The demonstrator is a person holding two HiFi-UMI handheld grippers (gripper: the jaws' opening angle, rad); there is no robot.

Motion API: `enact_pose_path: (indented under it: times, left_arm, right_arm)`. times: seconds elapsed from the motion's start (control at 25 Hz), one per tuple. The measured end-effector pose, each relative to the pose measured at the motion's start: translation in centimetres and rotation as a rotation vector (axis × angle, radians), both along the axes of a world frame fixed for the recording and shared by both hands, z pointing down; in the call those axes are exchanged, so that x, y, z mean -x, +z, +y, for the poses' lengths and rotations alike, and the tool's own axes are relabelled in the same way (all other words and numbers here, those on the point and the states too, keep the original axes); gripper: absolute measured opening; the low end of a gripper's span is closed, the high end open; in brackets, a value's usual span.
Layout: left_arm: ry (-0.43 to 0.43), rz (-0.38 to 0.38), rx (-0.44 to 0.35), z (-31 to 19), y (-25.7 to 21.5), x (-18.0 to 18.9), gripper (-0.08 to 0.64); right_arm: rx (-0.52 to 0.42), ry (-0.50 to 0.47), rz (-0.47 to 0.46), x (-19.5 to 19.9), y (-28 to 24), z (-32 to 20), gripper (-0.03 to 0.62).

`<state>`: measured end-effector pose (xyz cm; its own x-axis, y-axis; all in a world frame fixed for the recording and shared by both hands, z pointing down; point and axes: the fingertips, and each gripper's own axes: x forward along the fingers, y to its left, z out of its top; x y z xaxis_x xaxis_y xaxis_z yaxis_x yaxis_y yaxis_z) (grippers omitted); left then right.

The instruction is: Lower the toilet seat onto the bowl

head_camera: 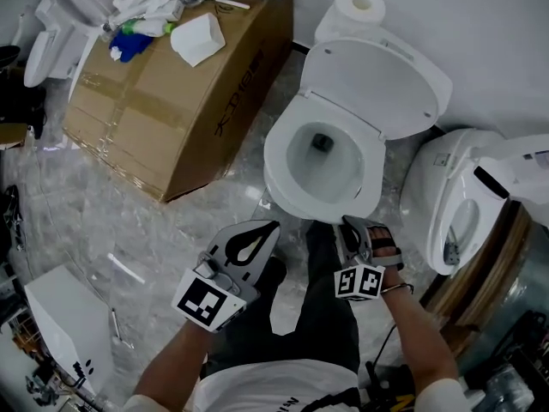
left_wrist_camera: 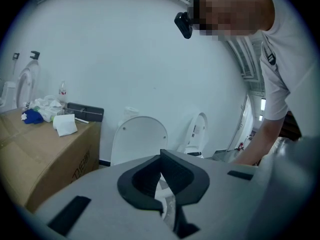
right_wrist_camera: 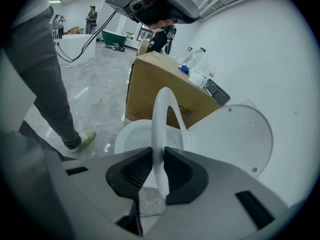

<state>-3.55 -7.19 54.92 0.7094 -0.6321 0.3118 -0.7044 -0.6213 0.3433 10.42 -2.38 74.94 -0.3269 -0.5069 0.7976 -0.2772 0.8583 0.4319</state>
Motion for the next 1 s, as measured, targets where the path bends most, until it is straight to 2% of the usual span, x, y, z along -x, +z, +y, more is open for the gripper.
enact_pose_path:
  times: [0.4, 0.56, 1.0]
  left_arm:
    - [0.005, 0.01, -0.031, 0.5, 4.5, 0.8, 0.002]
    - [0.007, -0.007, -0.001, 1.4, 7.2, 1.1, 0.002]
    - [-0.007, 0.008, 0.027, 3.1, 12.2, 1.9, 0.002]
  right_arm:
    - [0.087, -0.064, 0.03, 1.9, 8.4, 4.5, 0.114]
    - [0.1, -0.072, 0.039, 2.4, 11.5, 5.6, 0.123]
    - [0.126, -0.126, 0.101, 3.3, 19.4, 7.4, 0.137]
